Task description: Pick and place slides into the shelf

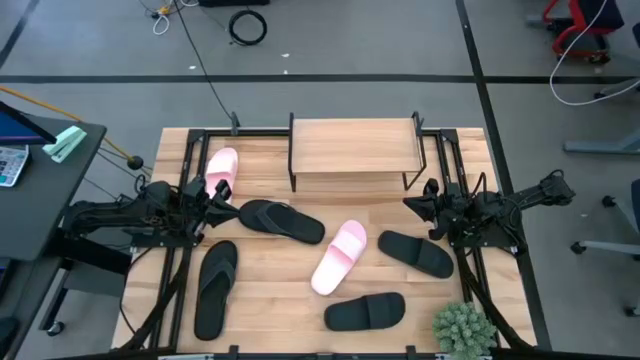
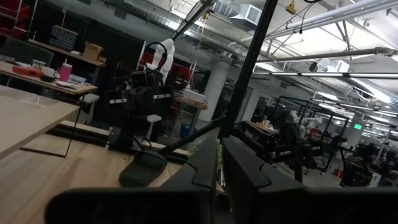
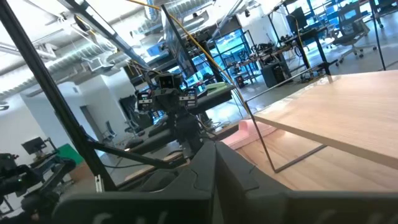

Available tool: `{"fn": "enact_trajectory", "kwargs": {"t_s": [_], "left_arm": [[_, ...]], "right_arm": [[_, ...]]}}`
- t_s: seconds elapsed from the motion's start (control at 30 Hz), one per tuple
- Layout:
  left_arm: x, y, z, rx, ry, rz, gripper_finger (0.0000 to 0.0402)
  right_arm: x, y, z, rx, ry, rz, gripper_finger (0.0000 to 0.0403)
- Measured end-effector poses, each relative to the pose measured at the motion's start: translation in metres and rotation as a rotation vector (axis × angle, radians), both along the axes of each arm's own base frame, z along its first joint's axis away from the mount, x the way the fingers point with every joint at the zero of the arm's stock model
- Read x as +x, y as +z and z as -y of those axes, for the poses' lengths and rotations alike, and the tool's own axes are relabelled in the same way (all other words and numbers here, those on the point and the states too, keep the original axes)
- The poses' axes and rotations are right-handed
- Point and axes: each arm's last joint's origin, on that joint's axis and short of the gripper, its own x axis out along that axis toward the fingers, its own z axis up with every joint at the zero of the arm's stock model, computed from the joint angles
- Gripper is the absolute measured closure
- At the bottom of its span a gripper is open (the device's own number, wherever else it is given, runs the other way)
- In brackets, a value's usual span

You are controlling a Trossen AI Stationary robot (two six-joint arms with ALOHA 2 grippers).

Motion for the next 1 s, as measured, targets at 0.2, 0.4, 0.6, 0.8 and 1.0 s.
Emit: {"fn": "enact_trajectory", "kwargs": {"t_s": [0.2,0.4,0.6,0.8,1.0], "left_arm": [[0.0000,0.0000,0.0000,0.000,0.000,0.000,0.0373],[0.0000,0.0000,0.0000,0.000,0.000,0.000,0.0365],[0.0000,0.0000,0.0000,0.000,0.000,0.000,0.0373],[0.0001,-0.0001,0.0000,0.000,0.000,-0.001,0.0378],[0.0000,-0.0001,0.0000,0.000,0.000,0.000,0.0368]], "right_arm": [[0.0000,0.0000,0.0000,0.000,0.000,0.000,0.0389],[0.0000,-0.0001,0.0000,0.000,0.000,0.000,0.0389],[0.0000,-0.0001,0.0000,0.000,0.000,0.000,0.0389],[0.0000,-0.0001,0.0000,-0.001,0.000,-0.001,0.0389],[0.0000,0.0000,0.0000,0.000,0.000,0.000,0.0389]]}}
